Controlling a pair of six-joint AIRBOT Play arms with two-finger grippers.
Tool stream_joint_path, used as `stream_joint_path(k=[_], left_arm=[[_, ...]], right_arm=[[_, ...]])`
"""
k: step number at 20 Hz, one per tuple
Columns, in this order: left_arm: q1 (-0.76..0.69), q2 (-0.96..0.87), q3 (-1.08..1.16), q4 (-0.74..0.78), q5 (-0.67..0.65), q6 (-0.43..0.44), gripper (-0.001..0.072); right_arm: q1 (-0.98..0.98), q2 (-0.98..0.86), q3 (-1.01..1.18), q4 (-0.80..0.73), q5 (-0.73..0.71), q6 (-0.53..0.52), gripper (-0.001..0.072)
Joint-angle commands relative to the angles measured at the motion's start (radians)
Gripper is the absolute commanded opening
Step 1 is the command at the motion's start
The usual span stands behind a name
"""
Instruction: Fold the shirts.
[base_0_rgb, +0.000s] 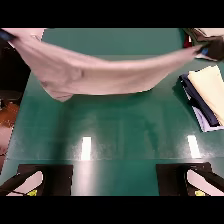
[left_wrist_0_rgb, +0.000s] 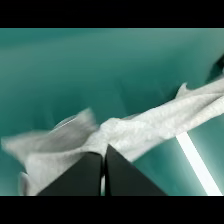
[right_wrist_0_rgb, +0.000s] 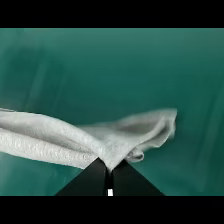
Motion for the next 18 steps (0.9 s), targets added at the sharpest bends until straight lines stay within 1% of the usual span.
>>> stream_joint_path(k=[1, 3, 5, 8, 10, 12, 14, 16, 18], left_arm=[[0.000, 0.056, 0.244, 0.000, 0.004, -0.073, 0.0021], [0.000, 0.119, 0.281, -0.010, 0.041, -0.095, 0.0020], [0.000, 0.202, 0.281, -0.011, 0.097, -0.095, 0.0020], [0.000, 0.304, 0.281, -0.013, 0.159, -0.092, 0.0019], [0.000, 0.320, 0.281, -0.011, 0.165, -0.092, 0.0019], [0.000, 0.316, 0.221, -0.001, 0.160, -0.092, 0.0019], [0.000, 0.286, 0.097, 0.000, 0.136, -0.092, 0.0019], [0.000, 0.206, -0.019, 0.000, 0.042, -0.092, 0.0019], [-0.009, 0.088, -0.105, 0.003, -0.059, -0.093, 0.0019]], right_arm=[[0.006, 0.032, 0.305, -0.009, 0.001, 0.021, 0.0014], [0.006, 0.087, 0.387, -0.058, 0.003, 0.035, 0.0014], [0.006, 0.155, 0.431, -0.159, 0.010, 0.091, 0.0014], [0.006, 0.250, 0.431, -0.306, 0.034, 0.154, 0.0012], [0.006, 0.269, 0.430, -0.374, 0.069, 0.189, 0.0012], [0.006, 0.238, 0.430, -0.406, 0.139, 0.217, 0.0011], [0.006, 0.147, 0.430, -0.406, 0.247, 0.230, 0.0011], [0.006, 0.015, 0.430, -0.407, 0.390, 0.233, 0.0011], [0.006, -0.134, 0.427, -0.409, 0.521, 0.243, 0.0012]])
